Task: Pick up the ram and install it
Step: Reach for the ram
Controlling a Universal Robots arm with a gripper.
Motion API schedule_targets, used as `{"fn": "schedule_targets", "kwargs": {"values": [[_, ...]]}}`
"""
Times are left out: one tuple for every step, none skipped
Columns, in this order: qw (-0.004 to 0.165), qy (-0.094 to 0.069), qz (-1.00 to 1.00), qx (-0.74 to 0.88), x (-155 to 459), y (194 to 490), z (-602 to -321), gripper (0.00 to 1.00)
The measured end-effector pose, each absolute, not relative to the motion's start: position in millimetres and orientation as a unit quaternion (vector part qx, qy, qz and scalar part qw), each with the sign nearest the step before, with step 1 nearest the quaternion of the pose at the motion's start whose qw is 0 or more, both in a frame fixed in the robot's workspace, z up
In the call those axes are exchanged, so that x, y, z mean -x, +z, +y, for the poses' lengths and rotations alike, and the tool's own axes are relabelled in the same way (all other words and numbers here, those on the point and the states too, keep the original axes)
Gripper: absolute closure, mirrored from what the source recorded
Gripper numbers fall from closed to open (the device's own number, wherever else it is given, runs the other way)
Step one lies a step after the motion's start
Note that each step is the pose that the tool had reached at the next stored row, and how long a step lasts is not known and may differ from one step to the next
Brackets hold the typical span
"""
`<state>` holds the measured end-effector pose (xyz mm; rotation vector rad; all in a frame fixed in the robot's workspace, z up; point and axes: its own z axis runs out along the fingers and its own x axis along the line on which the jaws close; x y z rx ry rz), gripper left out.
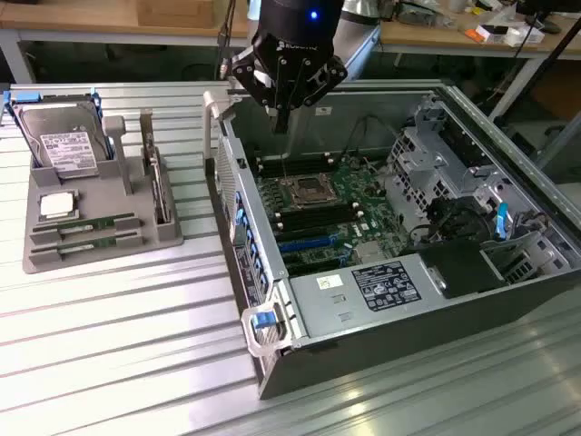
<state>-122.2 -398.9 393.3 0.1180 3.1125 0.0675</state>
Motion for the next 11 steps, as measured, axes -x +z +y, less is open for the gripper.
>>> {"fn": "schedule_targets", "kwargs": {"values": [[0.013, 0.022, 0.999, -0.038, 141, 393, -399, 0.89], [0.013, 0.022, 0.999, -0.038, 144, 393, -399, 0.89], [0.013, 0.022, 0.999, -0.038, 145, 393, -399, 0.89], [0.013, 0.022, 0.999, -0.038, 146, 393, -399, 0.89], [0.013, 0.022, 0.999, -0.038, 148, 393, -399, 0.89], [0.013, 0.022, 0.999, -0.038, 149, 393, -399, 0.89], [0.013, 0.022, 0.999, -0.038, 150, 393, -399, 0.89], [0.013, 0.022, 0.999, -0.038, 151, 393, -399, 0.89], [0.013, 0.022, 0.999, -0.038, 153, 393, -399, 0.89], [0.013, 0.022, 0.999, -0.038, 154, 393, -399, 0.89], [0.013, 0.022, 0.999, -0.038, 155, 393, -399, 0.89]]}}
